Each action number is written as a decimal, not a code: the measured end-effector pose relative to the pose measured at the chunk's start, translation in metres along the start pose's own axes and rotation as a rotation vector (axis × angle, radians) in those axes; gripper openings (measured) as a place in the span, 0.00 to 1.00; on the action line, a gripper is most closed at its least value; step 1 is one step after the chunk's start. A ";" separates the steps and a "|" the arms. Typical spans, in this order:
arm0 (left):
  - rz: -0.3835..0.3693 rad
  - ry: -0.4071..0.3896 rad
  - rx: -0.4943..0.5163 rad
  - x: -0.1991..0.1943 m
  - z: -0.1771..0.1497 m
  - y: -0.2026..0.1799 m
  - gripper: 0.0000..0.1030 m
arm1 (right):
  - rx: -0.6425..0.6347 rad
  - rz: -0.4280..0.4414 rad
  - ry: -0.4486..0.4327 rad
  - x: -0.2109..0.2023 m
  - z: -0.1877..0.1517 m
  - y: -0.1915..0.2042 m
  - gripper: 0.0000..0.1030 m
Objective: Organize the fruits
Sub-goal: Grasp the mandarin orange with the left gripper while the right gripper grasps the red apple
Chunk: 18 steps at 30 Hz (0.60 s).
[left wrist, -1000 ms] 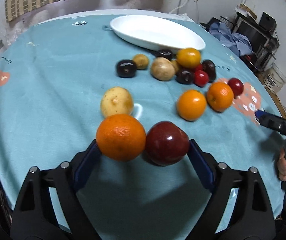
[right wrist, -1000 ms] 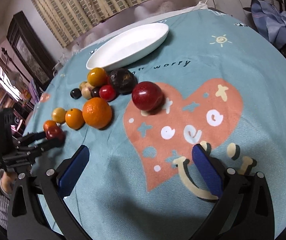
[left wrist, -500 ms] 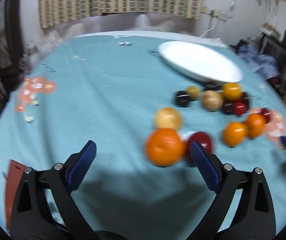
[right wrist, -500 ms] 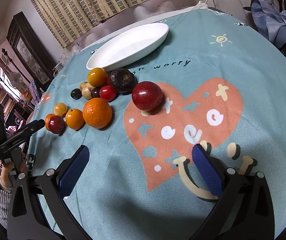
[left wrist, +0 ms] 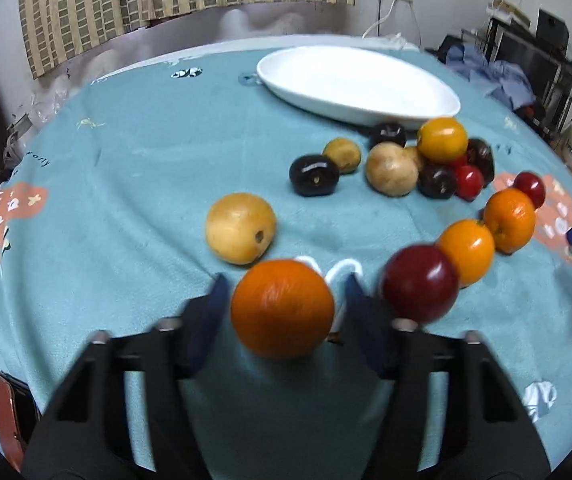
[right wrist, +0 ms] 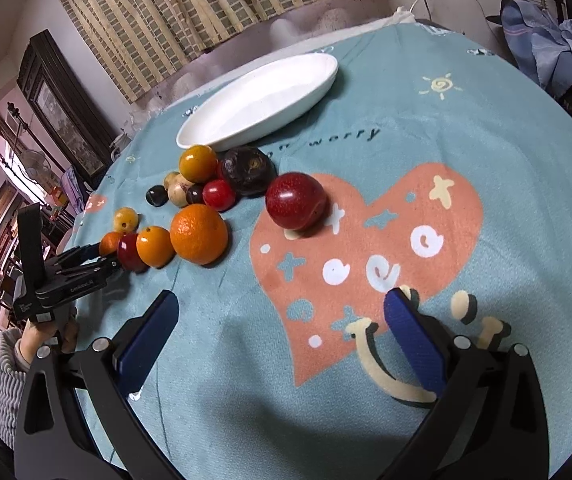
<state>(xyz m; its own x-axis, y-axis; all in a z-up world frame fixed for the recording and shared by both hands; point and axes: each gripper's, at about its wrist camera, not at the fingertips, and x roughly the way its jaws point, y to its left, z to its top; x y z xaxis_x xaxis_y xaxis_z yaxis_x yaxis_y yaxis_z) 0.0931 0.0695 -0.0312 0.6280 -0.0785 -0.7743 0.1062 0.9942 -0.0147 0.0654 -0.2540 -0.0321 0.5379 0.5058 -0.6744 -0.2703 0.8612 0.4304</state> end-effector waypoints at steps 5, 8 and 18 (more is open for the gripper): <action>-0.021 0.004 -0.027 0.003 -0.001 0.002 0.44 | -0.121 -0.089 0.025 0.011 0.012 0.018 0.93; -0.023 0.005 -0.030 0.004 -0.003 -0.001 0.45 | -0.202 -0.149 0.027 0.024 0.024 0.029 0.78; -0.020 0.013 -0.004 0.004 -0.009 -0.010 0.52 | -0.209 -0.185 0.042 0.054 0.043 0.013 0.40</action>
<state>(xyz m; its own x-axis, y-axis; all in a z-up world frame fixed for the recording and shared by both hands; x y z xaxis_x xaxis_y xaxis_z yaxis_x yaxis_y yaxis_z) 0.0877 0.0603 -0.0398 0.6159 -0.0978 -0.7817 0.1158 0.9927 -0.0330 0.1249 -0.2171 -0.0374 0.5609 0.3371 -0.7562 -0.3315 0.9284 0.1679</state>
